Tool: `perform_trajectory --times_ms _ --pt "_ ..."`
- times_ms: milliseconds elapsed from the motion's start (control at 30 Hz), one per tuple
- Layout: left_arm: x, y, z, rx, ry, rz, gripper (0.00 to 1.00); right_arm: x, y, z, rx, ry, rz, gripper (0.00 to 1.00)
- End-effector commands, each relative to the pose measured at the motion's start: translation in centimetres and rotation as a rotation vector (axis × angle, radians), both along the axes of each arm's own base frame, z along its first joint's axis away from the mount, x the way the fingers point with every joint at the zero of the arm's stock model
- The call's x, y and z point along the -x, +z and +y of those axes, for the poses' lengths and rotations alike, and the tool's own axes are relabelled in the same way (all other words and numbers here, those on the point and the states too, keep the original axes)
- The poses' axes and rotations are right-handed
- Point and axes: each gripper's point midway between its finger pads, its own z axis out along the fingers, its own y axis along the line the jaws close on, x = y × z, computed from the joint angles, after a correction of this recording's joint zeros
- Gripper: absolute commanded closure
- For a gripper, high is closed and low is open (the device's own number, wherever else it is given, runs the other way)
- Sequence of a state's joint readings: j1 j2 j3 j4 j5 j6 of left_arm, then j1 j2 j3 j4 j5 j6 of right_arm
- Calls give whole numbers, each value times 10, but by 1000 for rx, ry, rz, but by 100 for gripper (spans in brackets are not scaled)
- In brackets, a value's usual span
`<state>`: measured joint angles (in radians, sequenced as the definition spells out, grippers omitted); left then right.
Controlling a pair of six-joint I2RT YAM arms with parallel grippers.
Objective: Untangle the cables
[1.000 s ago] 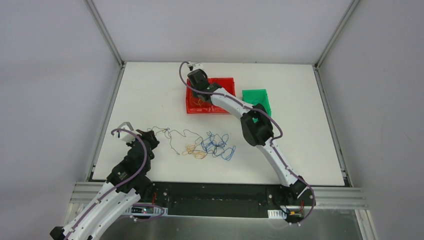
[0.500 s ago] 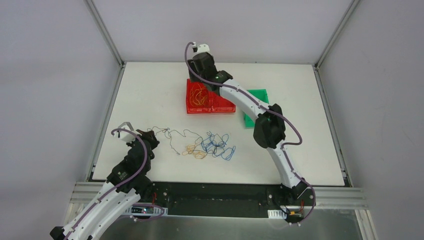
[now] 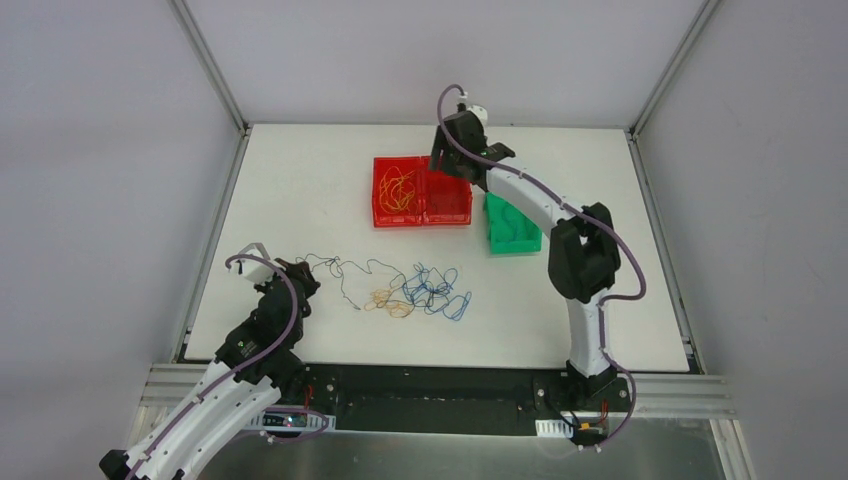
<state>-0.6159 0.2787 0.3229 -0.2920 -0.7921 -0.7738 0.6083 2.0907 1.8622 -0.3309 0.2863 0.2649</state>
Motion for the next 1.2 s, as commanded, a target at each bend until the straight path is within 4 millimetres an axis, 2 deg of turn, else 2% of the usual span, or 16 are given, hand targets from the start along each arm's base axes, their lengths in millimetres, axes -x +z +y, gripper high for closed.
perform_trajectory --times_ms 0,167,267,467,700,867,1100,1167 --pt "-2 12 2 -2 14 -21 100 24 23 -2 -232 -76 43 35" --pt "-2 10 2 -12 18 -13 100 32 -3 -8 -434 -103 97 43" --pt "-3 12 0 -10 9 -14 100 30 -14 -1 -490 -96 134 46" --pt "-2 13 0 -8 4 -20 100 17 -22 15 -594 -92 138 47" --pt "-2 14 -1 -6 -4 -21 100 10 -42 22 -605 -122 163 49" --pt "-2 15 -2 -3 -7 -24 100 9 -57 17 -564 -167 159 50" --pt "-3 14 -1 -8 -3 -21 100 9 -69 31 -568 -163 181 51" --pt "-2 15 -1 -9 -2 -22 100 8 -70 35 -577 -160 185 55"
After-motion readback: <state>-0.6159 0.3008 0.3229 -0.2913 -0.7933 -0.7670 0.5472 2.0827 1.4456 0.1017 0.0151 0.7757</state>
